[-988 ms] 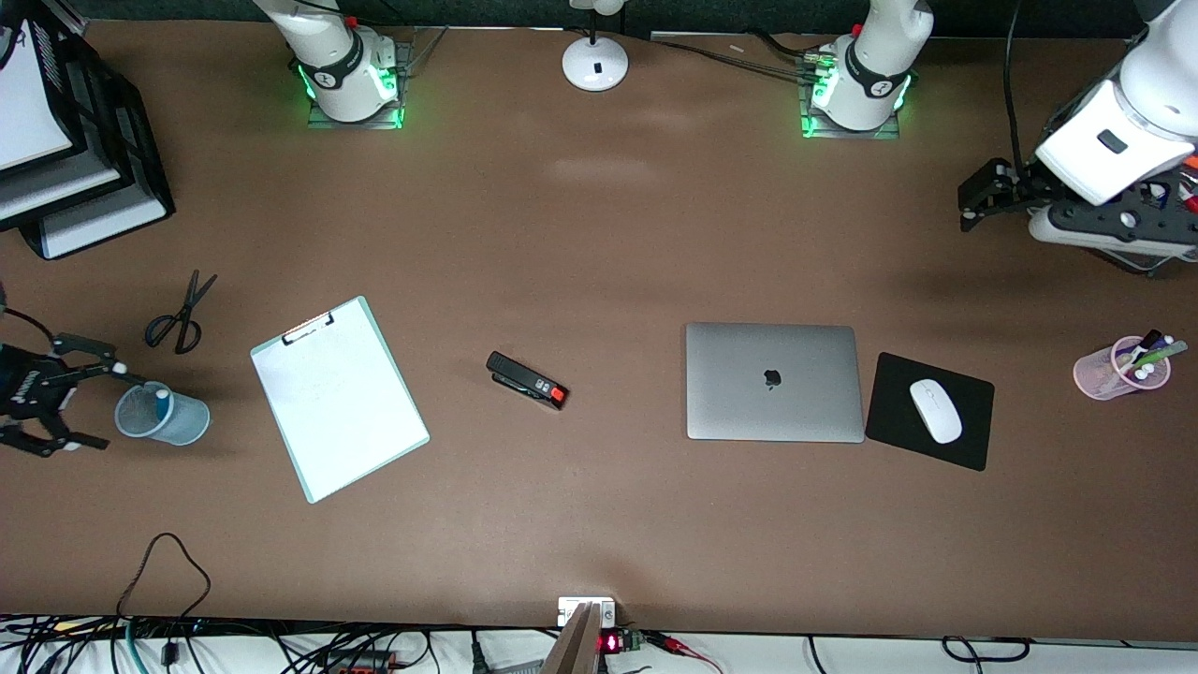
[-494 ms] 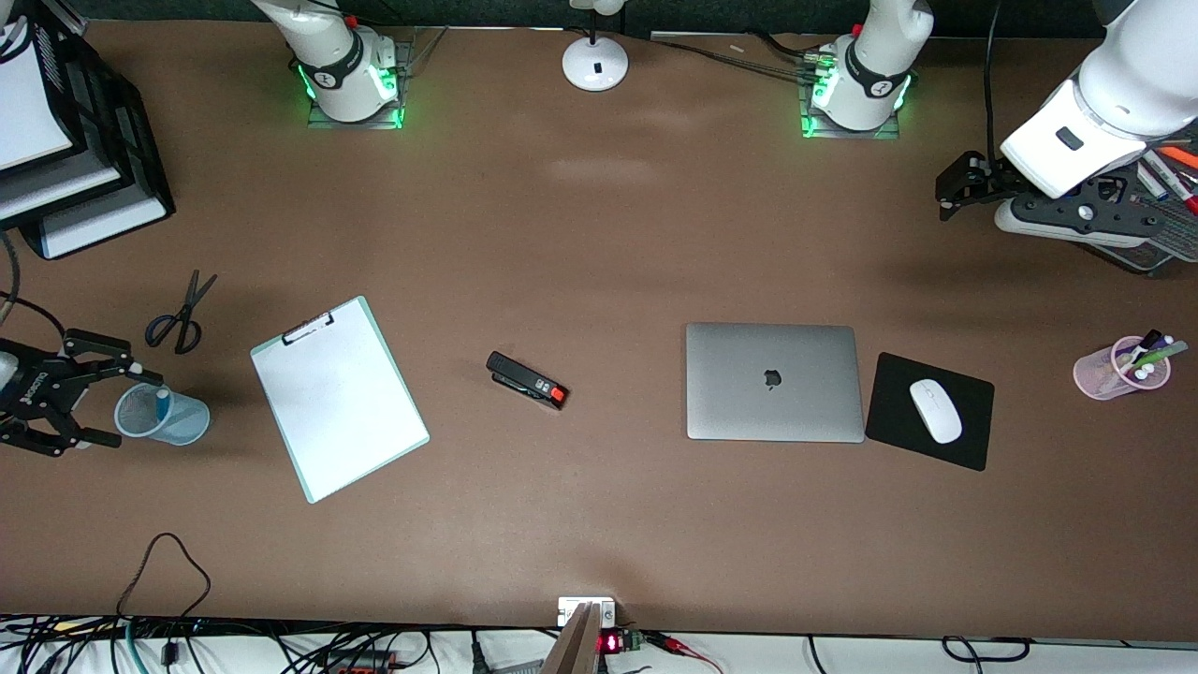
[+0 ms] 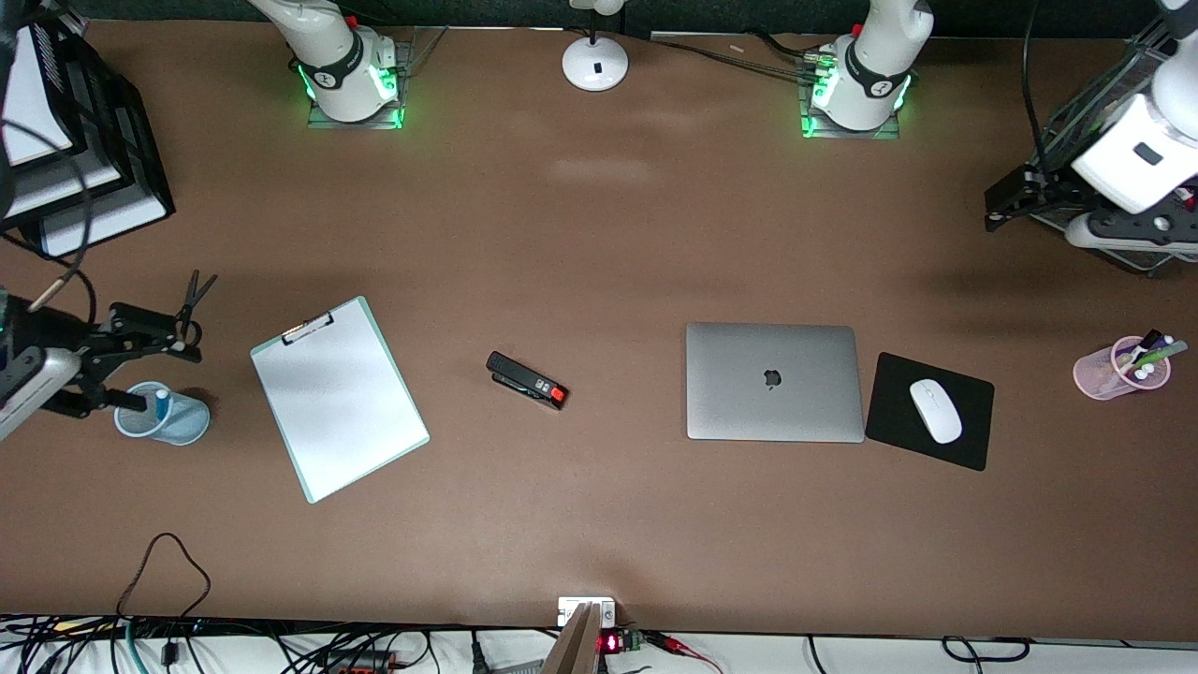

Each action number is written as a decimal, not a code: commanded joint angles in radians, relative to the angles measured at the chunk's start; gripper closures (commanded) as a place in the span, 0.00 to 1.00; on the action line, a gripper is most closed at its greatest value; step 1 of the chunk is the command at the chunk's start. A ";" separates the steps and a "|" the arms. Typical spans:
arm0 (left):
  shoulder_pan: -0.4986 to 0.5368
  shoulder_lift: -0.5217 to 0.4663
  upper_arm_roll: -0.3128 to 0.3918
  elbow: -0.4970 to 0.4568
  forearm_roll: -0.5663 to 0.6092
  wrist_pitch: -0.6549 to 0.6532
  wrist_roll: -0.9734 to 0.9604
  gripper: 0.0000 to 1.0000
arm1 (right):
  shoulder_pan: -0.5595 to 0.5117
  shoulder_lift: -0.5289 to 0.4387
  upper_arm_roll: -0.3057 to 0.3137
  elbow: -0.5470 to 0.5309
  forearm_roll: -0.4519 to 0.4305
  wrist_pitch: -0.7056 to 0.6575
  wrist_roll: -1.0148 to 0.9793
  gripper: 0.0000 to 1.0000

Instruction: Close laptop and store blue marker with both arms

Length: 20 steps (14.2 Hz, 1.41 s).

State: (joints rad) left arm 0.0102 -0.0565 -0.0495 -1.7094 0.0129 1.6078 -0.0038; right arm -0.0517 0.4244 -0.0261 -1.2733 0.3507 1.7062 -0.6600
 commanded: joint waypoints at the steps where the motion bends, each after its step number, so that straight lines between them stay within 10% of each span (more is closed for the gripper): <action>1: 0.011 -0.005 -0.006 -0.007 -0.021 0.020 0.010 0.00 | 0.026 -0.085 -0.005 -0.040 -0.109 -0.083 0.179 0.00; 9: 0.017 0.009 -0.010 0.005 -0.011 0.011 0.010 0.00 | 0.133 -0.268 -0.002 -0.188 -0.280 -0.201 0.652 0.00; 20: 0.017 0.029 -0.013 0.021 -0.005 0.015 0.013 0.00 | 0.122 -0.507 -0.008 -0.494 -0.357 -0.071 0.714 0.00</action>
State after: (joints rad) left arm 0.0185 -0.0386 -0.0573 -1.7091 0.0093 1.6218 -0.0039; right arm 0.0755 -0.0084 -0.0394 -1.6691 0.0191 1.5880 0.0385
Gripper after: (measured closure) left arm 0.000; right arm 0.000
